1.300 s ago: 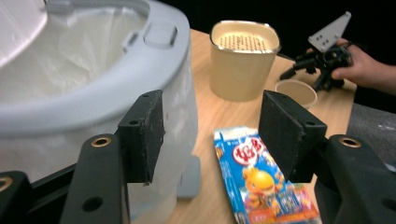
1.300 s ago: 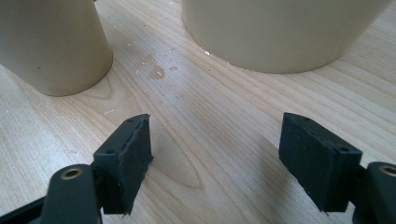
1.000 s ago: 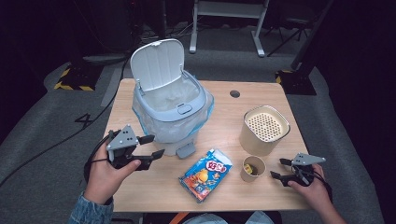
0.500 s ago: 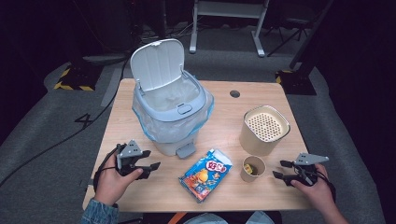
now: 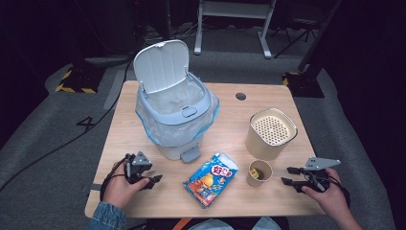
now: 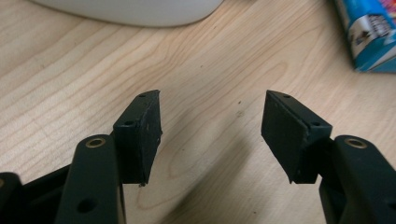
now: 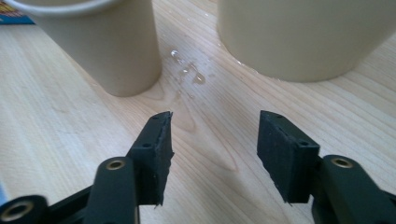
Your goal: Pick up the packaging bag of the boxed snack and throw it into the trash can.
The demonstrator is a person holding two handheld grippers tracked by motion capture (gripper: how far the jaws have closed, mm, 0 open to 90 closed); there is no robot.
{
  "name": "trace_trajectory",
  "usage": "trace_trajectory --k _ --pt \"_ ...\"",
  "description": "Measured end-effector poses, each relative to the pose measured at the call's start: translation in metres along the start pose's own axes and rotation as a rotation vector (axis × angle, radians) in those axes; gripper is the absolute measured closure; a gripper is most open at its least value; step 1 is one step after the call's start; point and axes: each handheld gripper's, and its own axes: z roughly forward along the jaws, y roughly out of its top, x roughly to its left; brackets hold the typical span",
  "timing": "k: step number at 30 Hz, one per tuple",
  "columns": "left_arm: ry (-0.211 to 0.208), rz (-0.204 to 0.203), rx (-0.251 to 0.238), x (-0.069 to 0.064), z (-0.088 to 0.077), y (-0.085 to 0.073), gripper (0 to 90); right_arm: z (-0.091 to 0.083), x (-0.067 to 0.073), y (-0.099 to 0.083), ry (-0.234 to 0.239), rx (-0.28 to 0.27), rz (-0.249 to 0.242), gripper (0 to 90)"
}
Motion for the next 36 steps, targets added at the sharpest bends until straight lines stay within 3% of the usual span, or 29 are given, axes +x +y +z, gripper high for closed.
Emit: trace_trajectory --k 1,6,8,9,10,11,17,25,36 --pt "0.009 -0.002 0.013 0.0 0.002 -0.001 36.7 -0.001 0.0 0.001 0.008 0.0 0.001 47.4" --pt "0.013 0.004 -0.016 0.002 0.005 -0.004 33.8 -0.005 0.003 0.008 0.034 -0.011 -0.003 48.0" --pt "0.037 0.047 -0.053 0.002 0.009 -0.007 29.6 -0.006 0.004 0.011 0.044 -0.019 -0.007 47.9" --pt "0.037 0.047 -0.053 0.002 0.009 -0.007 25.4 -0.006 0.004 0.011 0.044 -0.019 -0.007 47.9" --pt "0.032 0.045 -0.1 0.004 0.014 -0.01 25.4 -0.007 0.005 0.013 0.052 -0.025 -0.003 47.8" --pt "0.033 0.047 -0.11 0.005 0.015 -0.01 21.1 -0.009 0.005 0.018 0.088 -0.047 0.016 47.4" --pt "0.033 0.047 -0.11 0.005 0.015 -0.01 21.1 -0.015 0.008 0.028 0.122 -0.084 0.016 47.2" --pt "0.031 0.043 -0.111 0.005 0.016 -0.01 21.0 -0.025 0.017 0.056 0.15 -0.118 -0.03 47.1" --pt "0.031 0.043 -0.109 0.005 0.015 -0.01 21.0 -0.014 0.038 0.101 0.201 -0.129 -0.103 46.2"
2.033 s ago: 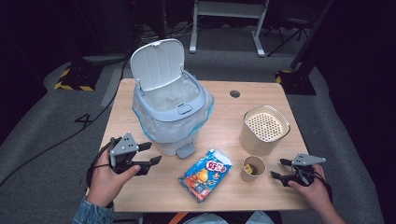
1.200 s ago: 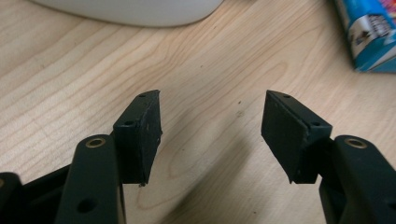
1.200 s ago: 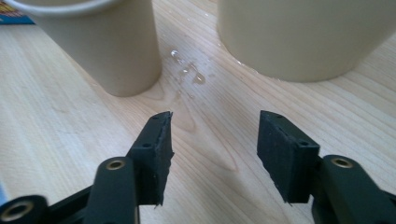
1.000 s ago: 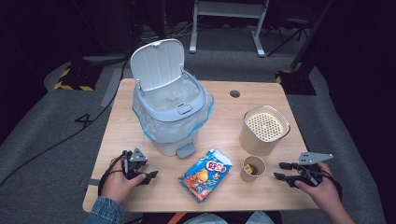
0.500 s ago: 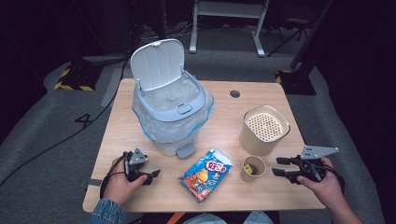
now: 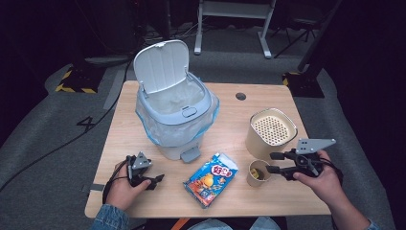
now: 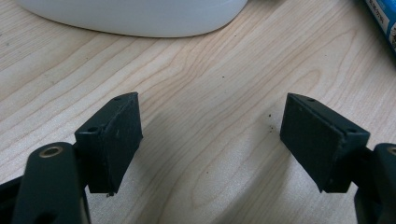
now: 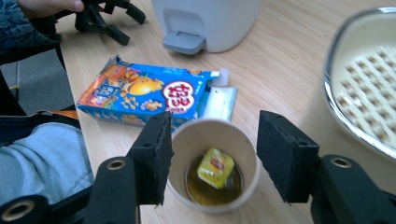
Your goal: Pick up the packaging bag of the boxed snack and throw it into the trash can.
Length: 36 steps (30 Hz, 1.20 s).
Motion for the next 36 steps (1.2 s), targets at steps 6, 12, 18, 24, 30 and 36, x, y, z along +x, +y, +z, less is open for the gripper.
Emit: trace_trajectory --k 6,12,18,24,30,36 --pt "0.0 0.001 0.0 0.0 0.0 0.0 21.0 0.024 0.009 0.021 0.027 0.038 -0.034 45.5" --pt "0.0 0.001 0.0 0.0 0.0 0.0 21.0 0.049 0.015 0.031 0.056 0.074 -0.035 42.1" --pt "0.0 0.001 0.0 0.0 0.0 0.0 21.0 0.075 0.026 0.034 0.08 0.119 -0.062 39.9" --pt "0.0 0.001 0.0 0.0 0.0 0.0 21.0 0.096 0.039 0.035 0.098 0.212 -0.132 39.9" --pt "0.0 0.0 0.0 0.0 0.0 0.0 21.0 0.113 0.051 0.036 0.105 0.296 -0.2 40.6" --pt "0.0 0.001 0.0 0.0 0.0 0.0 21.0 0.128 0.057 0.034 0.137 0.363 -0.228 40.0"
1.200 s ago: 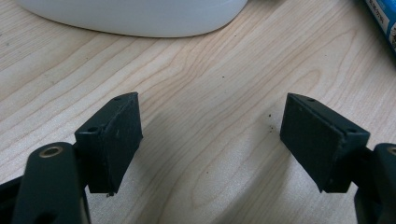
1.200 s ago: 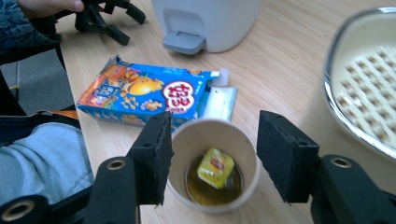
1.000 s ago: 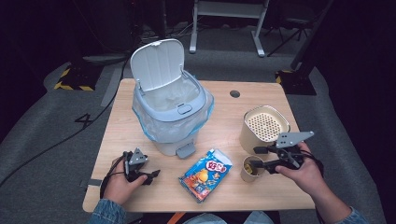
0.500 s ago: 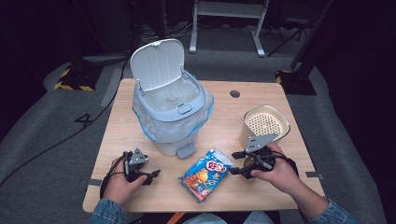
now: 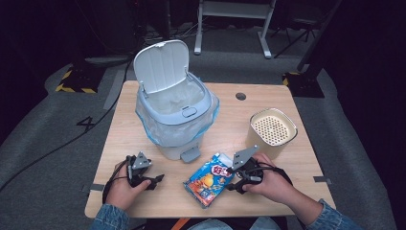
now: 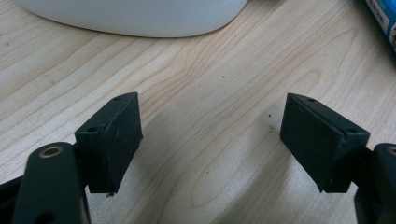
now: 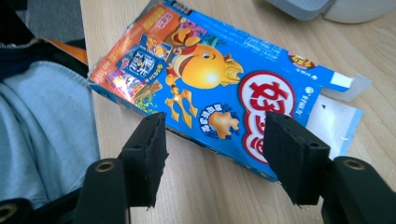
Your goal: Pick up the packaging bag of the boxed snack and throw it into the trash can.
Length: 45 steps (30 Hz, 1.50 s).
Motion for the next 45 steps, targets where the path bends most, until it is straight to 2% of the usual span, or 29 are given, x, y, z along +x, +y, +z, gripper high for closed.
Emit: trace_trajectory --k 8,9,12,14,15,18,21,26,27,30,31,33,34,35,42,44,45 --pt "0.0 0.0 0.0 0.0 0.0 0.0 21.0 0.015 0.006 0.005 0.017 0.044 -0.039 40.4" --pt "0.0 0.0 0.0 0.0 0.0 0.0 21.0 0.018 0.007 0.007 0.027 0.062 -0.055 43.8" --pt "0.0 0.0 0.0 0.0 0.0 0.0 21.0 0.023 0.007 0.009 0.011 0.104 -0.104 45.7" --pt "0.0 0.0 -0.002 0.0 0.0 0.0 21.0 0.027 0.008 0.009 0.005 0.121 -0.119 44.5" --pt "0.0 0.0 -0.002 0.0 0.0 0.0 21.0 0.027 0.008 0.009 0.005 0.121 -0.119 44.5" --pt "0.0 0.0 0.0 0.0 0.0 0.0 21.0 0.028 0.011 0.011 0.009 0.109 -0.144 53.2" --pt "0.0 0.0 0.0 0.0 0.0 0.0 21.0 0.029 0.014 0.013 0.016 0.101 -0.143 55.2" --pt "0.0 0.0 0.0 0.0 0.0 0.0 21.0 0.033 0.018 0.015 0.034 0.07 -0.134 56.1" --pt "0.0 0.001 -0.001 0.0 0.0 0.0 21.0 0.036 0.019 0.016 0.052 0.048 -0.132 54.7" --pt "0.001 0.001 0.0 0.0 0.0 0.0 21.0 0.036 0.02 0.016 0.049 0.047 -0.148 54.1" --pt "0.001 0.0 -0.001 0.0 0.0 0.0 21.0 0.033 0.02 0.016 0.054 0.062 -0.16 51.9" --pt "0.002 0.002 0.0 0.0 0.0 0.0 21.0 0.032 0.019 0.015 0.044 0.078 -0.174 51.9" --pt "0.001 0.0 -0.001 0.0 0.0 0.0 21.0 0.029 0.018 0.014 0.019 0.109 -0.214 51.9" --pt "0.001 0.001 0.0 0.0 0.0 0.0 21.0 0.029 0.017 0.013 0.01 0.116 -0.222 52.1" --pt "0.001 0.001 0.0 0.0 0.0 0.0 21.0 0.029 0.011 0.008 -0.018 0.127 -0.235 55.7" --pt "0.0 0.0 -0.001 0.0 0.0 0.0 21.0 0.029 0.012 0.007 -0.028 0.133 -0.257 61.3" --pt "0.0 0.0 -0.001 0.0 0.0 0.0 21.0 0.029 0.012 0.007 -0.028 0.133 -0.257 61.3"
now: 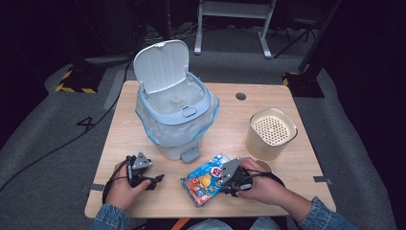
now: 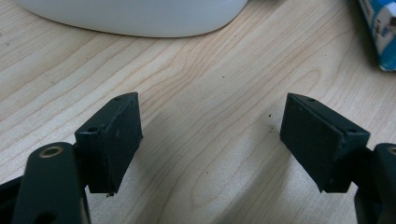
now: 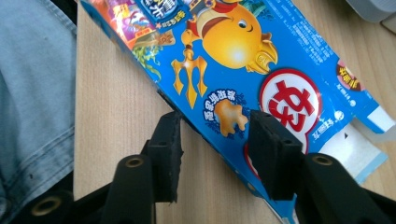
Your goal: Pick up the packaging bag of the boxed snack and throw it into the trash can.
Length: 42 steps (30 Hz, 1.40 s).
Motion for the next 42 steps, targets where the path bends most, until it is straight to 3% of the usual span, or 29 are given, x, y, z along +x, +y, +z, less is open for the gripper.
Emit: trace_trajectory --k 1,4,5,11,17,21,23,28,29,31,32,33,38,42 --pt "0.0 0.0 0.0 0.0 0.0 0.0 21.0 0.0 0.001 0.002 0.003 0.002 -0.031 70.8" --pt "0.0 -0.001 -0.001 0.0 0.0 0.0 21.0 0.0 0.002 0.004 0.011 0.003 -0.056 77.7" --pt "0.0 -0.002 0.0 0.0 0.0 0.0 21.0 0.0 0.004 0.006 0.015 0.002 -0.095 81.0" --pt "0.0 0.0 0.0 0.0 0.0 0.0 21.0 0.002 0.009 0.012 0.031 -0.02 -0.144 87.1" --pt "0.0 0.0 0.001 0.0 0.0 0.0 21.0 -0.006 0.012 0.016 0.04 -0.075 -0.146 90.0" --pt "0.0 0.0 0.001 0.0 0.0 0.0 21.0 -0.02 0.011 0.018 0.045 -0.145 -0.121 90.0" --pt "0.0 0.001 0.0 0.0 0.0 0.0 21.0 -0.033 0.009 0.017 0.053 -0.215 -0.078 90.0" --pt "0.0 0.0 0.0 0.0 0.0 0.0 21.0 -0.048 0.004 0.014 0.077 -0.304 -0.022 90.0" --pt "-0.001 -0.001 0.001 0.0 0.0 0.0 21.0 -0.057 0.0 0.012 0.092 -0.358 0.008 90.0" --pt "-0.001 0.0 0.0 0.0 0.0 0.0 21.0 -0.06 -0.001 0.011 0.099 -0.376 0.019 90.0" --pt "-0.001 -0.001 -0.002 0.0 0.0 0.0 21.0 -0.067 -0.004 0.008 0.11 -0.423 0.042 90.0" --pt "-0.001 -0.001 -0.002 0.0 0.0 0.0 21.0 -0.067 -0.004 0.008 0.11 -0.423 0.042 90.0" --pt "0.001 0.001 0.0 0.0 0.0 0.0 20.9 -0.09 -0.012 0.001 0.11 -0.543 0.091 90.0" --pt "0.002 0.0 0.0 0.0 0.0 0.0 20.9 -0.101 -0.016 -0.003 0.113 -0.609 0.116 90.0"
